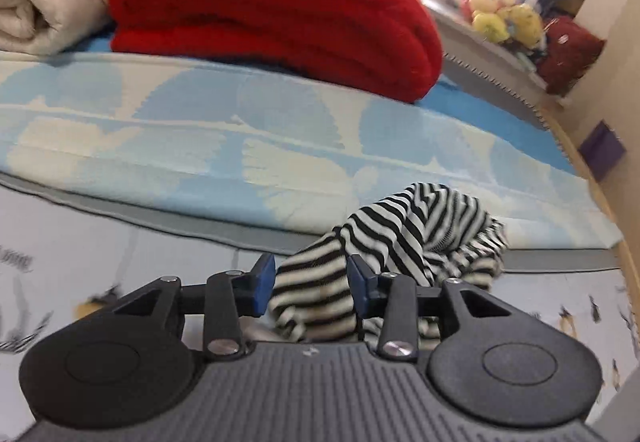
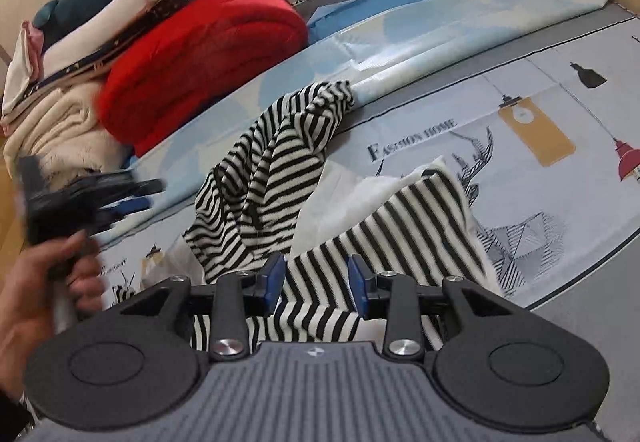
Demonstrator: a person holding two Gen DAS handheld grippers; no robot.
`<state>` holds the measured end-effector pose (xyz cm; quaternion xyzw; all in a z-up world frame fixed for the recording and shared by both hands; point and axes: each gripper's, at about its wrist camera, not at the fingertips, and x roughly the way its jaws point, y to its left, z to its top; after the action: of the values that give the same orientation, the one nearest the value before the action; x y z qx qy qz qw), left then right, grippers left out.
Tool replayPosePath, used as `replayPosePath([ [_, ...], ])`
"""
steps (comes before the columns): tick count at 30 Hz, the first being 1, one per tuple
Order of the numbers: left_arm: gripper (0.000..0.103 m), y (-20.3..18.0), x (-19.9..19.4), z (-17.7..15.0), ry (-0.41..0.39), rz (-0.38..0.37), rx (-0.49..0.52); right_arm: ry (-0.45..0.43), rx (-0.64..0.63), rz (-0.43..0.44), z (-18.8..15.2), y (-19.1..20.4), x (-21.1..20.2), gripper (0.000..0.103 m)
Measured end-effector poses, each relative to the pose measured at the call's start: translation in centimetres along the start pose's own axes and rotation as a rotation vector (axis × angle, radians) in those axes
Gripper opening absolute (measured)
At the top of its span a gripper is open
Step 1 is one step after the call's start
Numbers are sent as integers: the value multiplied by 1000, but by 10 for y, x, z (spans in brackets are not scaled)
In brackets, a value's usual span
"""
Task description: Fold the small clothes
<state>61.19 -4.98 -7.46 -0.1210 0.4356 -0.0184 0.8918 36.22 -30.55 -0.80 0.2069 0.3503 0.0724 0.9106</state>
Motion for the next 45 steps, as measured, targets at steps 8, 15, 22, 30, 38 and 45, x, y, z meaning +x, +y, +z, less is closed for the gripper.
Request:
replayPosePath([
  [8, 53, -29, 85, 22, 61, 75, 71, -8, 35, -2, 9, -13, -2, 37],
  [15, 8, -48, 76, 12, 31, 97, 228, -20, 52, -11, 15, -15, -5, 37],
  [22, 8, -85, -109, -81, -316, -68, 686, -52, 66, -28, 20, -20, -16, 37],
  [30, 14, -47, -228, -239, -13, -206, 766, -84, 59, -52, 14, -37, -38, 37],
  [38, 26, -4, -252, -211, -81, -62, 254, -83, 27, -11, 0, -32, -40, 38],
  [45, 26, 9, -178, -199, 42, -56, 129, -100, -136, 104, -8, 17, -15, 12],
])
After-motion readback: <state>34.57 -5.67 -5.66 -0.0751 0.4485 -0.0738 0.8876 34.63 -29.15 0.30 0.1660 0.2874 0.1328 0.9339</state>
